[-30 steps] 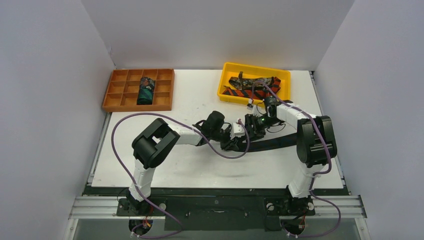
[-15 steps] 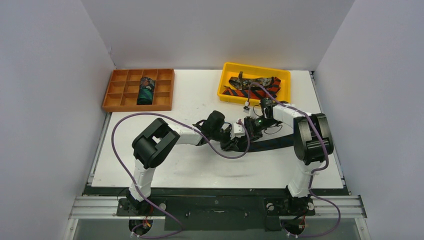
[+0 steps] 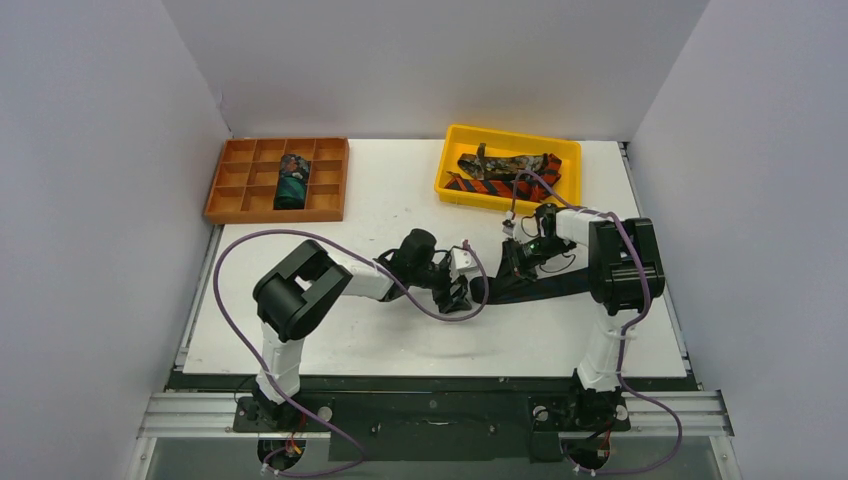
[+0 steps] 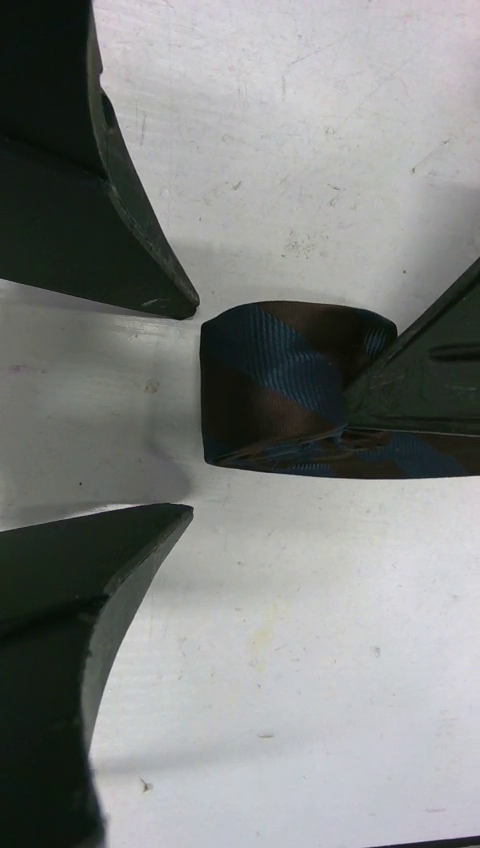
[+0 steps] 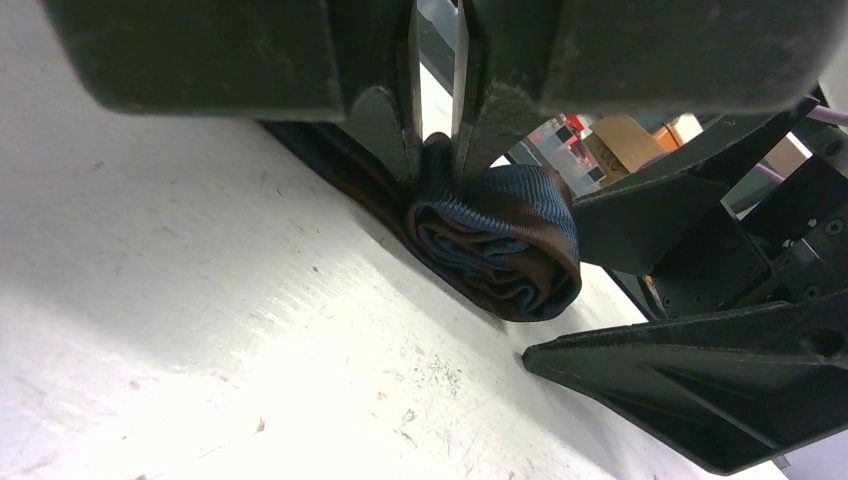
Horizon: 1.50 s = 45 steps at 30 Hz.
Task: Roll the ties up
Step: Roll the tie at the center of the board.
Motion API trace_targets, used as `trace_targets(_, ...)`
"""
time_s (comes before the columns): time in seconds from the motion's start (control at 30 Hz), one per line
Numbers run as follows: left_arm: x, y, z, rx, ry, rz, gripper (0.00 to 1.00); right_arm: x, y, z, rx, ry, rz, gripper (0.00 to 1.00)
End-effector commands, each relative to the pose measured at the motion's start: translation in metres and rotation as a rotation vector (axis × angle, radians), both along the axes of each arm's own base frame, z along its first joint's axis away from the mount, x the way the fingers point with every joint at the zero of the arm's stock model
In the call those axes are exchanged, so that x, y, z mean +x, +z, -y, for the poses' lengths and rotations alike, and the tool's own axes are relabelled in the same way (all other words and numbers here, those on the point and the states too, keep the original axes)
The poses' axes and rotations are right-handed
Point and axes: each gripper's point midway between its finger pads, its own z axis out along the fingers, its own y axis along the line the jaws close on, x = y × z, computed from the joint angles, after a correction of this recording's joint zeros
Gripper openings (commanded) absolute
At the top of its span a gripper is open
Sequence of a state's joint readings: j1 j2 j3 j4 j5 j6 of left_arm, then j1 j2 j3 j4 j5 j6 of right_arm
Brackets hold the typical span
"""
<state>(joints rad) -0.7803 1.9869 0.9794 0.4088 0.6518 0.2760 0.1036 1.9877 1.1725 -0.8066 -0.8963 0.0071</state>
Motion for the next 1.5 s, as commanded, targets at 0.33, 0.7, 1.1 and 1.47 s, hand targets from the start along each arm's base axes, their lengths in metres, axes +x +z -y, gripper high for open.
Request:
trace_targets(0.33,0.011,-0.008,0.016,-0.030,0.057,-0.023,0.61,0.004,-0.037,-0.027,-0.069,-0.009,0.069,0.00)
trace_targets(0.7,-0.016,-0.047,-0.019,0.126,-0.015,-0.020,0.19,0.004,0.027,-0.020,0.001,0.015,0.159,0.37)
trace_targets(1.1,-0.018,-0.051,-0.022,0.155,-0.036,0.003,0.22,-0.004,0.010,-0.027,-0.020,0.054,0.114,0.23)
trace_targets(1.47,-0.019,-0.054,-0.022,0.164,-0.066,0.013,0.24,-0.001,-0.001,-0.026,-0.032,0.041,0.109,0.07)
